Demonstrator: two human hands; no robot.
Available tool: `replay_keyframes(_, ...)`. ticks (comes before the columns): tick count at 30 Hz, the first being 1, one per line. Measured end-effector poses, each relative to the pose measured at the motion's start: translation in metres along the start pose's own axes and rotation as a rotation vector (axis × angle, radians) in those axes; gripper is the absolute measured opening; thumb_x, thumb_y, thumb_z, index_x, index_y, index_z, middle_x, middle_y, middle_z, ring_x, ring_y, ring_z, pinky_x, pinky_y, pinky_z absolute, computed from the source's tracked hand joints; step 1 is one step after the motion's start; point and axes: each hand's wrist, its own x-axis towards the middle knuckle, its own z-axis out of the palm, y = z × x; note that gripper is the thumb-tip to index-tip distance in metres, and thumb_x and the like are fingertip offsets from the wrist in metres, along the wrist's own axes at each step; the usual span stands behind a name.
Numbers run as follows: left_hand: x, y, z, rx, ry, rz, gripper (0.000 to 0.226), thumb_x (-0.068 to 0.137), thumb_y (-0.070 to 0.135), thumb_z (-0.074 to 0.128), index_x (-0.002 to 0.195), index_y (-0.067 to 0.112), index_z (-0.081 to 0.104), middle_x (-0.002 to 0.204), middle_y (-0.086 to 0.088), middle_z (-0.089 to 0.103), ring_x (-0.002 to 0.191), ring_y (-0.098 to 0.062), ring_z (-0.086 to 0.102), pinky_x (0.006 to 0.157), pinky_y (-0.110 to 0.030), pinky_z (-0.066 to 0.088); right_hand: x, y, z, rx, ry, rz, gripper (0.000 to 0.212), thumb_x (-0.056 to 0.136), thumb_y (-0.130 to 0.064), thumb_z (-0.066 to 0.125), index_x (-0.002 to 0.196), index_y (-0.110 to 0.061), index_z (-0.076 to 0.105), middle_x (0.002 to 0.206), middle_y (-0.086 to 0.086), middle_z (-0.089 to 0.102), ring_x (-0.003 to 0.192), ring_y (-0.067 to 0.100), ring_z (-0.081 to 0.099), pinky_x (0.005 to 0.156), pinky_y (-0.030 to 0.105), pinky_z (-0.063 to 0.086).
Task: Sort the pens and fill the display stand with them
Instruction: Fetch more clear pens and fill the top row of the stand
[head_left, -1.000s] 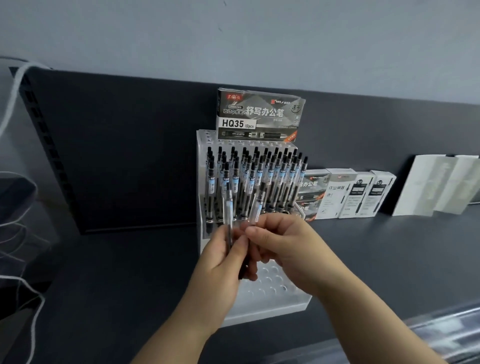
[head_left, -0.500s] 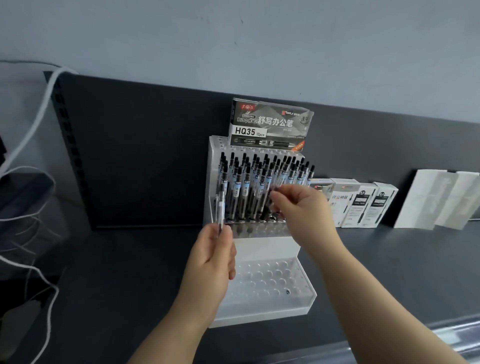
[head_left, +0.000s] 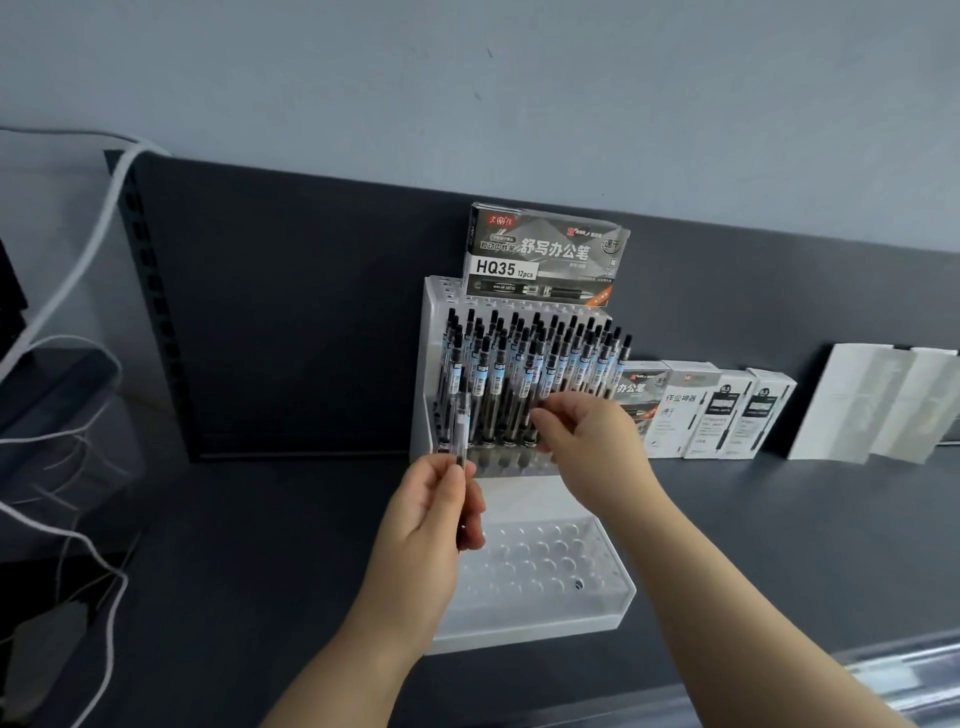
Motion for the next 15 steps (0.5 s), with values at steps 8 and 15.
replay_keyframes(8,0.003,-0.003,0.004,0.015,-0.021,-0.024,0.024,0.099,0.018,0.039,0.095,0.012,0.062,0.067,0.006,0.055,0.062,-0.010,0.050,0.062,-0.020,0.049,-0.032,-0.006,-0.003,0.361,0.075,0.080,0.005,0.089,-0.022,0.060,0.093,-0.024,0.059,0.074,-0.006,0.058,0.065,0.010,0.054,0.062,0.022,0.049)
replay_keyframes(15,0.004,-0.011,0.013,0.053,-0.152,-0.031,0.031,0.100,0.019,0.037,0.089,0.013,0.066,0.063,0.004,0.054,0.061,-0.009,0.049,0.059,-0.019,0.045,-0.054,-0.013,-0.003,0.457,-0.343,0.051,0.017,0.091,-0.015,0.056,0.078,-0.009,0.065,0.060,-0.002,0.061,0.058,0.011,0.051,0.062,0.023,0.040)
